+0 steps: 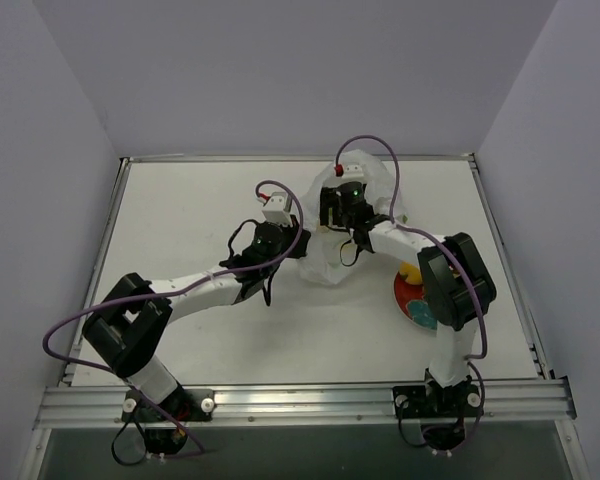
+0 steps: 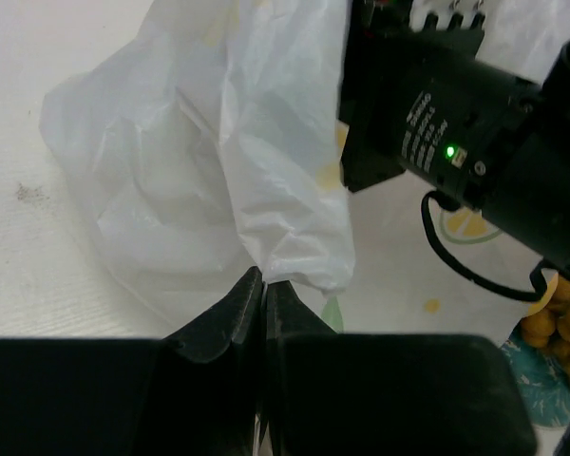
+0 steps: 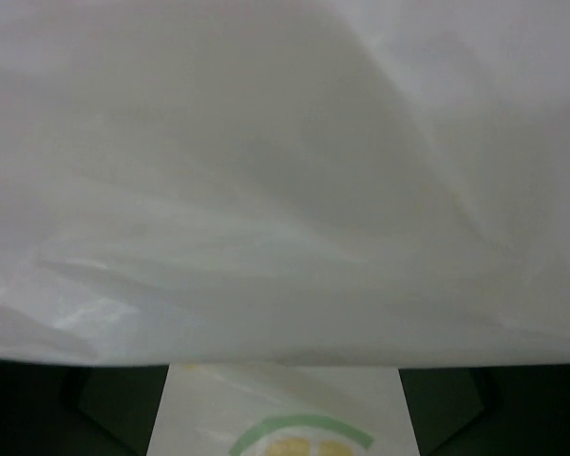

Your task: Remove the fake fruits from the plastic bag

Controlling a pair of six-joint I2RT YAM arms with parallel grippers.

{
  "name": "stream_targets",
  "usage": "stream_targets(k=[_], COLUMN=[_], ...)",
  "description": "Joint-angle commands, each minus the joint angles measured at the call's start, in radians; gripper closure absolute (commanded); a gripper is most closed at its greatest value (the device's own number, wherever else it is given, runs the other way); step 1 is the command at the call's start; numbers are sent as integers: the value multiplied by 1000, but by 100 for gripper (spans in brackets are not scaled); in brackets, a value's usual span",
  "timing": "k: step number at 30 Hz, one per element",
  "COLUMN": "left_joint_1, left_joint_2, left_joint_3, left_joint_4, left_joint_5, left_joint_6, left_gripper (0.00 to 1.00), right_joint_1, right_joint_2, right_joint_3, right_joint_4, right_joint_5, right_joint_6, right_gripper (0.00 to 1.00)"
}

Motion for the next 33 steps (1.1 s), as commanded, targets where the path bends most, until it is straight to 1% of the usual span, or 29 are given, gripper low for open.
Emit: stream_targets(k=[1,2,6,8,10,13,15,17,18,20,21,22,25,27,29,30,32,33], left_joint_1=[-6,-6,-5,-3,-3,1,3,4,3,4,4,4,4,4,4,4,4,3], left_joint_2=[-16,-10,31,43,54,62,62,62,62,63,65,63,60,59,54,53,53,57], left_joint_3=[44,46,61,75,90,101,105,107,107,112,115,116,122,127,131,133,138,138], left_joint_4=[-35,-38,-46,-44,-44,-50,-52,-53,-53,-55,-58,-59,-66,-76,-82,-87,-90,-95], left_joint_5=[-18,-20,-14,-14,-15,-15,-15,-15,-15,-15,-17,-17,-24,-29,-35,-37,-43,-44], left_joint_6=[21,18,6,4,13,20,23,24,26,27,29,30,35,43,46,49,52,52], left_gripper=[98,98,98,98,98,98,97,98,98,98,98,98,98,98,98,98,98,98], right_joint_1=[-23,-28,-69,-77,-78,-78,-78,-78,-78,-78,-78,-78,-84,-92,-97,-100,-103,-104], right_joint_2=[66,83,195,218,250,281,289,295,289,286,281,281,303,323,353,370,389,405], right_joint_3=[104,125,216,244,264,296,297,288,265,247,241,225,233,267,305,316,345,359], right_joint_4=[28,16,-31,-28,-28,-31,-18,20,43,84,121,141,178,175,164,163,167,161], right_joint_5=[-6,-23,-109,-130,-165,-172,-172,-172,-172,-170,-163,-153,-147,-163,-166,-172,-172,-204], right_joint_6=[-85,-96,-118,-131,-153,-167,-167,-155,-147,-124,-118,-110,-98,-96,-98,-101,-104,-105], right_gripper=[18,14,12,11,7,7,9,15,21,25,26,23,6,5,3,0,0,0])
